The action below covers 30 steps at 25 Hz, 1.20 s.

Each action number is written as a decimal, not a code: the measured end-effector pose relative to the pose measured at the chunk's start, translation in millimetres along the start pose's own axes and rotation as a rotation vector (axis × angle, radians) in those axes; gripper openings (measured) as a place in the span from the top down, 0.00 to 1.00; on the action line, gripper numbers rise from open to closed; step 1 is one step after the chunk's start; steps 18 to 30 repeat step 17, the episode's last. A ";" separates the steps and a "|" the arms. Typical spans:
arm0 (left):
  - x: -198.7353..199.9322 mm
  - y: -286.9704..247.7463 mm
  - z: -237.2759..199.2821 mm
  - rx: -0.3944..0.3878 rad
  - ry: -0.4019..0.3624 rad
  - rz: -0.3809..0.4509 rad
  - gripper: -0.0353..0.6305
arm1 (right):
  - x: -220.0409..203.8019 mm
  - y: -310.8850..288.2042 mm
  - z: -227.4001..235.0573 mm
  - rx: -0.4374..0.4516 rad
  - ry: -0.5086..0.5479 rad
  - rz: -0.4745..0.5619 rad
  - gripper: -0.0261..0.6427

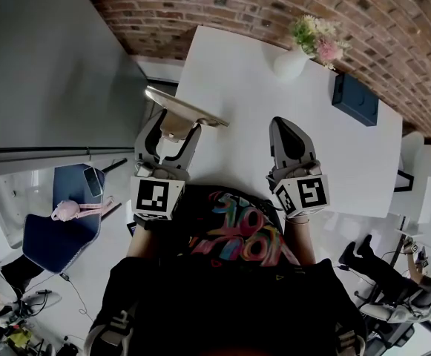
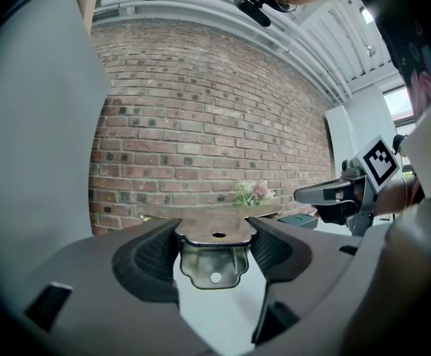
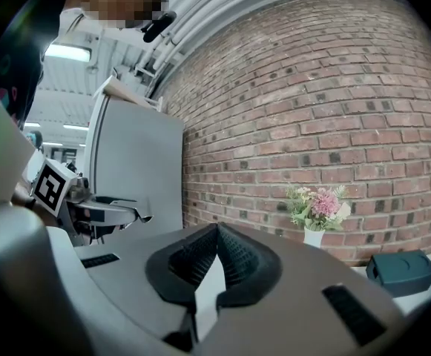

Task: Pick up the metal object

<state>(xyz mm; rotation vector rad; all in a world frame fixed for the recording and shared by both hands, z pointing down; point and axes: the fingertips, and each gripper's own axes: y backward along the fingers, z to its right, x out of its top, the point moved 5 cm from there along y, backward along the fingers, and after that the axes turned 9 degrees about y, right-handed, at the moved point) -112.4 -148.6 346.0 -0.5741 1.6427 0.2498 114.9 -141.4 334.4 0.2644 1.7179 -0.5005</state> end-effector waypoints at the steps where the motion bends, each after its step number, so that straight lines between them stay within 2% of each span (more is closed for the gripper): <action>1: -0.3 0.0 0.2 0.000 0.000 -0.001 0.51 | 0.4 -0.2 -0.2 -0.001 -0.002 0.000 0.94; 30: -3.1 2.0 -2.6 -0.012 -0.002 -0.012 0.51 | -1.4 0.9 -2.8 0.004 0.011 -0.009 0.94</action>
